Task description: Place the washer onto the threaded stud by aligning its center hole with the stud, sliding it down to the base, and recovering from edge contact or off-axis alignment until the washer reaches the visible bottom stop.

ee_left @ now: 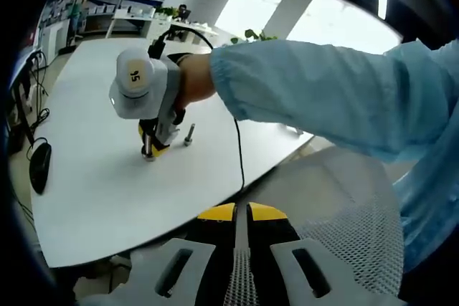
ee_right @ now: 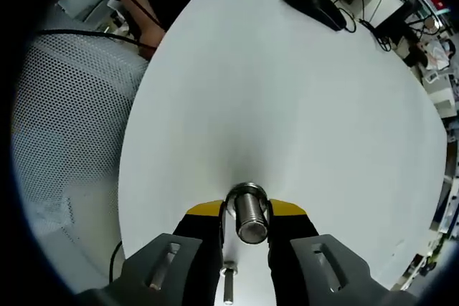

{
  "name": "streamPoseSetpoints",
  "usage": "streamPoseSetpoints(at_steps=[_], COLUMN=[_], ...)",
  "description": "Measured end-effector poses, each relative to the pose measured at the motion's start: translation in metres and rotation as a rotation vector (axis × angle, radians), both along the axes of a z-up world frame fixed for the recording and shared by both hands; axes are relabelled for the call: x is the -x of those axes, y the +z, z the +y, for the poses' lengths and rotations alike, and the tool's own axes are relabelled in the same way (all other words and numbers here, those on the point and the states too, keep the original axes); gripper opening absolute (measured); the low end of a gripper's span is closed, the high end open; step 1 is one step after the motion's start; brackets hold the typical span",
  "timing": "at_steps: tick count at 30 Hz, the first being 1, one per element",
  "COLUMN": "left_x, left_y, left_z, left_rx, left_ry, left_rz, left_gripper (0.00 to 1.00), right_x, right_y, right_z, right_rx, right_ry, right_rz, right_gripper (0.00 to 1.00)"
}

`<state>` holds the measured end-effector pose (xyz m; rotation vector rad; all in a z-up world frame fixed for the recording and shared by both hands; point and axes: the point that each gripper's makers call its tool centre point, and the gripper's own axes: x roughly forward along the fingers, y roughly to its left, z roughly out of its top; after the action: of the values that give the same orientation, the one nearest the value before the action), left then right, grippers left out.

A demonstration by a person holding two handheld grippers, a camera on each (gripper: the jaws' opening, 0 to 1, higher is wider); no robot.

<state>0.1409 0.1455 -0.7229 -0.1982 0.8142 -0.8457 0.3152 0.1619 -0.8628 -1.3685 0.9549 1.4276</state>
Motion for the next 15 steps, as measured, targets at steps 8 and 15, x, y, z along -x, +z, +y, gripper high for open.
streamPoseSetpoints(at_steps=[8,15], left_x=[0.0,0.001], left_y=[0.0,0.0], left_z=[0.0,-0.001], left_rx=[0.0,0.001], left_ry=[-0.003,-0.009], left_rz=[0.0,-0.002], left_gripper=[0.03,0.03], right_x=[-0.007,-0.002], right_y=[0.011,0.06], right_z=[-0.006,-0.01], right_rx=[-0.055,-0.24], right_ry=[-0.044,-0.196], right_rz=[-0.027,-0.017], right_gripper=[0.37,0.38])
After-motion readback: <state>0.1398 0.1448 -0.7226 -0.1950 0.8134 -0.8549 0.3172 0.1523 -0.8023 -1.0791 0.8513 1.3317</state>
